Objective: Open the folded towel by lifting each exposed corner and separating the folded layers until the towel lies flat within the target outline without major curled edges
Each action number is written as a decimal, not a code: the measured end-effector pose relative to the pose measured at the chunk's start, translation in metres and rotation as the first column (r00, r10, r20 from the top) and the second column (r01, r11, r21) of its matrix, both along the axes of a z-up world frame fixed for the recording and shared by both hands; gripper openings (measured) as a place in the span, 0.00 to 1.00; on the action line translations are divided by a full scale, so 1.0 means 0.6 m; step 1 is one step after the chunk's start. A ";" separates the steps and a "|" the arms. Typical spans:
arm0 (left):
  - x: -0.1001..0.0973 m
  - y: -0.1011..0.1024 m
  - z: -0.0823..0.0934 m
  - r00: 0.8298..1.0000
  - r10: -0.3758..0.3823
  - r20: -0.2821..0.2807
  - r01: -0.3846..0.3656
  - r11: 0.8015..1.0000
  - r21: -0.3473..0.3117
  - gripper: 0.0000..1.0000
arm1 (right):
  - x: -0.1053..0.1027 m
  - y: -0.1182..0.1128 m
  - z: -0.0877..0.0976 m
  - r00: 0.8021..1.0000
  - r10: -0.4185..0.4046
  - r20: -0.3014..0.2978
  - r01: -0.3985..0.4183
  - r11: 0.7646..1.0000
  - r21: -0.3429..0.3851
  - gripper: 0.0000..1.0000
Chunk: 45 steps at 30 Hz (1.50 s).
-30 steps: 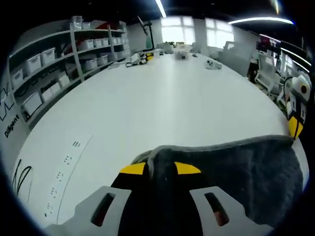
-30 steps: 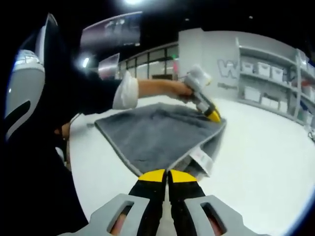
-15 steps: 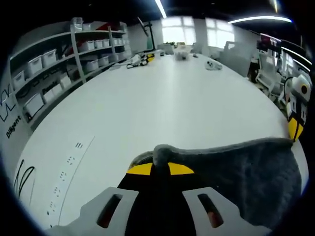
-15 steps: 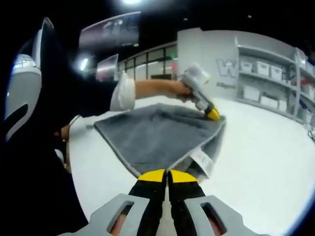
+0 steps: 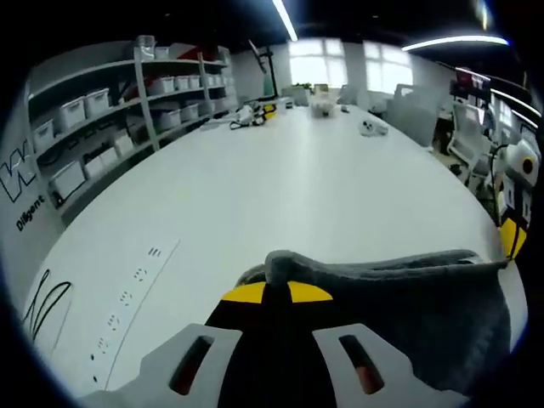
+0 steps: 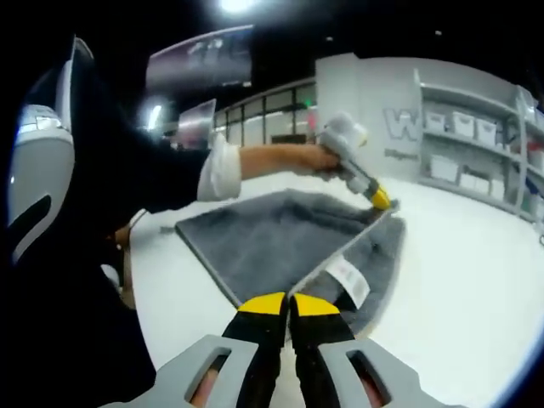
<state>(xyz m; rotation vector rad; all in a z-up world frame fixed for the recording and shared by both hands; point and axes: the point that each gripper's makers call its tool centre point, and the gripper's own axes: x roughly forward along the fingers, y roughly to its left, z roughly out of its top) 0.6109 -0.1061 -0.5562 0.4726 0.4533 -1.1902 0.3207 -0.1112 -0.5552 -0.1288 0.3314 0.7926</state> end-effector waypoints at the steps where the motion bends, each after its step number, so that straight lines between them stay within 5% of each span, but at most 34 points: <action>1: -0.001 0.003 0.004 1.000 0.005 -0.002 -0.005 1.000 -0.005 0.07 | -0.001 0.002 0.001 1.000 0.005 0.002 -0.005 1.000 -0.001 0.00; 25: -0.018 0.060 0.062 0.994 0.105 0.042 -0.103 0.993 -0.061 0.07 | -0.020 0.060 0.041 0.993 0.112 0.032 -0.114 0.990 0.078 0.00; 45: -0.030 0.175 0.102 0.971 0.220 0.090 -0.207 0.970 -0.130 0.06 | -0.025 0.137 0.067 0.979 0.198 0.050 -0.202 0.976 0.083 0.00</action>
